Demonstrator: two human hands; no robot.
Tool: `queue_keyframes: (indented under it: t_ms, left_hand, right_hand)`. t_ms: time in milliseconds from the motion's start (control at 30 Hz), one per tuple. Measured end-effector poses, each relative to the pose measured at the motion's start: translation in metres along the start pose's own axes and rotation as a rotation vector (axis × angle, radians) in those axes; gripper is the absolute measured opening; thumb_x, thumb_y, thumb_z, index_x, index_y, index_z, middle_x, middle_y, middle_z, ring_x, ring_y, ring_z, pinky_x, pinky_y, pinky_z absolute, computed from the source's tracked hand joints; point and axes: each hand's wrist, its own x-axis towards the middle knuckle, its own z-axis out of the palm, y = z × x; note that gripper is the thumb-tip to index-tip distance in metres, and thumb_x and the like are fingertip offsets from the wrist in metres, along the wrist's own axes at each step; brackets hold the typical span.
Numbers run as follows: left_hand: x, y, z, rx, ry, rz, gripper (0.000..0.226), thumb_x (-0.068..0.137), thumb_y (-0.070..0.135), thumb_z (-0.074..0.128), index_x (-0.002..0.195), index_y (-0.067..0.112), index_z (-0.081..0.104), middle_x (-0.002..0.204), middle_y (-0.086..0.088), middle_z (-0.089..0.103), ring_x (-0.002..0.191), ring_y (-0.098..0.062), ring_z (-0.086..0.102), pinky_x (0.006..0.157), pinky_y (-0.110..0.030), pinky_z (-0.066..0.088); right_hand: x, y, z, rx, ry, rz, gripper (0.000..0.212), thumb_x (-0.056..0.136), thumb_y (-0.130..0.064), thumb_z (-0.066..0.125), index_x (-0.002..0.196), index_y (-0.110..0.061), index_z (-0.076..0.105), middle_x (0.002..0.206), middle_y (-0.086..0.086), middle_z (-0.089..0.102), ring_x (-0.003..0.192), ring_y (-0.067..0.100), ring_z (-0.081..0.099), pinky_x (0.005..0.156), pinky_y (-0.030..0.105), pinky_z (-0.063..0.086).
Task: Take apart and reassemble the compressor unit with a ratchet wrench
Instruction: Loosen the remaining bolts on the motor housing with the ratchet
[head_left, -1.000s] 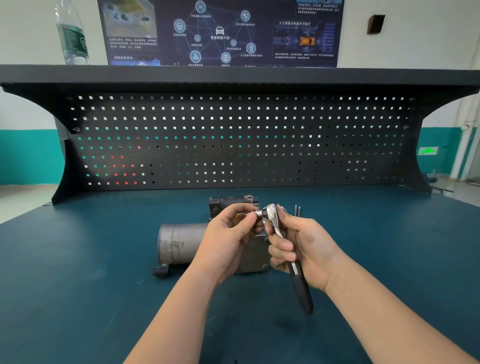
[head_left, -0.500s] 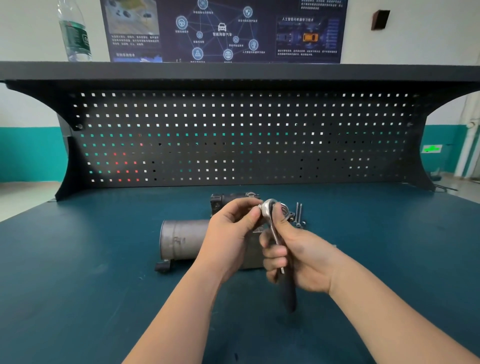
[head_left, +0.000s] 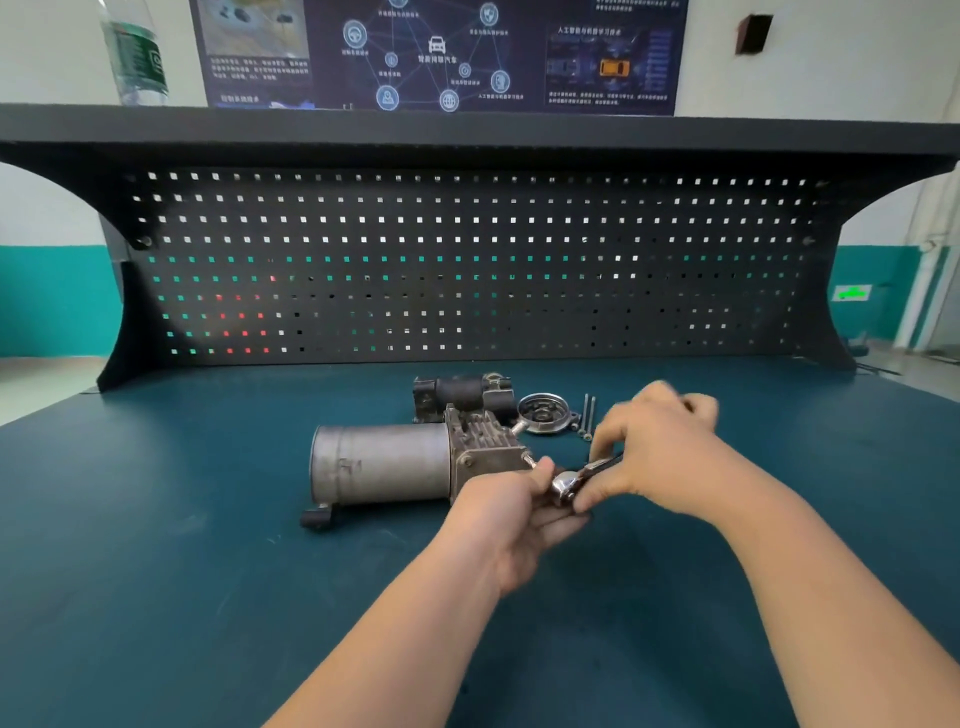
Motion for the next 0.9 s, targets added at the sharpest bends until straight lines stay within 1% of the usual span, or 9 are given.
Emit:
queue_keyframes:
  t_ms: [67, 100, 133, 167, 200, 233, 300, 467, 900]
  left_hand:
    - [0.004, -0.007, 0.003, -0.058, 0.027, -0.008, 0.019, 0.098, 0.007, 0.045, 0.095, -0.008, 0.055, 0.080, -0.020, 0.062, 0.068, -0.028, 0.062, 0.066, -0.041, 0.053]
    - [0.005, -0.009, 0.004, -0.077, 0.033, -0.018, 0.018, 0.098, 0.006, 0.044, 0.096, -0.008, 0.053, 0.080, -0.021, 0.060, 0.069, -0.029, 0.061, 0.070, -0.043, 0.050]
    - [0.006, -0.011, 0.004, -0.091, 0.032, -0.029, 0.017, 0.098, 0.006, 0.043, 0.094, -0.008, 0.053, 0.080, -0.021, 0.059, 0.069, -0.029, 0.060, 0.073, -0.045, 0.049]
    - [0.007, -0.012, 0.004, -0.098, 0.028, -0.036, 0.018, 0.098, 0.006, 0.043, 0.091, -0.007, 0.053, 0.080, -0.021, 0.059, 0.070, -0.030, 0.060, 0.075, -0.046, 0.048]
    - [0.008, -0.013, 0.004, -0.099, 0.024, -0.038, 0.018, 0.098, 0.006, 0.043, 0.088, -0.006, 0.053, 0.079, -0.021, 0.059, 0.070, -0.030, 0.060, 0.076, -0.046, 0.048]
    - [0.009, -0.013, 0.005, -0.097, 0.020, -0.035, 0.019, 0.098, 0.006, 0.043, 0.086, -0.005, 0.052, 0.079, -0.021, 0.059, 0.070, -0.030, 0.060, 0.076, -0.046, 0.048]
    - [0.010, -0.013, 0.006, -0.097, 0.011, -0.017, 0.020, 0.098, 0.006, 0.043, 0.084, -0.004, 0.053, 0.079, -0.021, 0.059, 0.070, -0.029, 0.061, 0.076, -0.045, 0.048]
    - [0.008, -0.009, 0.004, -0.122, 0.004, 0.028, 0.022, 0.099, 0.008, 0.042, 0.085, -0.004, 0.054, 0.077, -0.020, 0.061, 0.068, -0.027, 0.063, 0.060, -0.038, 0.052]
    - [0.017, -0.005, -0.006, -0.131, 0.002, 0.036, 0.024, 0.097, 0.009, 0.047, 0.084, -0.007, 0.059, 0.065, -0.021, 0.068, 0.056, -0.027, 0.069, 0.051, -0.035, 0.058]
  right_hand:
    - [-0.005, 0.010, -0.003, 0.104, 0.075, 0.144, 0.085, 0.030, -0.085, 0.064, 0.109, -0.057, 0.052, 0.136, -0.014, 0.038, 0.120, 0.010, 0.017, 0.093, 0.038, 0.016]
    - [-0.006, 0.015, -0.004, 0.236, 0.121, 0.278, 0.101, 0.037, -0.080, 0.068, 0.129, -0.049, 0.042, 0.144, -0.006, 0.028, 0.128, 0.016, 0.019, 0.100, 0.043, 0.022]
    - [-0.007, 0.017, -0.005, 0.410, 0.163, 0.426, 0.104, 0.047, -0.076, 0.070, 0.136, -0.033, 0.040, 0.142, 0.003, 0.030, 0.126, 0.024, 0.030, 0.098, 0.043, 0.033]
    - [-0.009, 0.016, -0.005, 0.622, 0.195, 0.549, 0.088, 0.057, -0.072, 0.069, 0.125, -0.018, 0.053, 0.128, 0.012, 0.042, 0.108, 0.028, 0.047, 0.084, 0.039, 0.045]
    - [-0.009, 0.014, -0.004, 0.900, 0.207, 0.632, 0.063, 0.069, -0.065, 0.069, 0.098, -0.010, 0.063, 0.103, 0.014, 0.051, 0.080, 0.025, 0.053, 0.062, 0.031, 0.047]
    - [-0.007, 0.012, 0.002, 1.184, 0.192, 0.681, 0.046, 0.079, -0.053, 0.068, 0.078, -0.008, 0.061, 0.083, 0.013, 0.052, 0.060, 0.019, 0.048, 0.046, 0.024, 0.039]
    - [-0.003, 0.001, 0.015, 1.564, 0.194, 0.694, 0.027, 0.087, -0.026, 0.064, 0.073, -0.006, 0.056, 0.064, 0.007, 0.048, 0.044, 0.011, 0.037, 0.034, 0.016, 0.025]
    - [0.003, -0.016, 0.025, 1.479, 0.390, 0.566, 0.025, 0.087, -0.018, 0.057, 0.065, -0.008, 0.049, 0.055, 0.006, 0.048, 0.030, 0.006, 0.034, 0.030, 0.015, 0.023]
    - [0.002, -0.020, 0.034, 1.634, 0.442, 0.500, 0.028, 0.088, -0.024, 0.066, 0.073, -0.007, 0.048, 0.044, -0.001, 0.047, 0.032, 0.008, 0.037, 0.031, 0.016, 0.026]
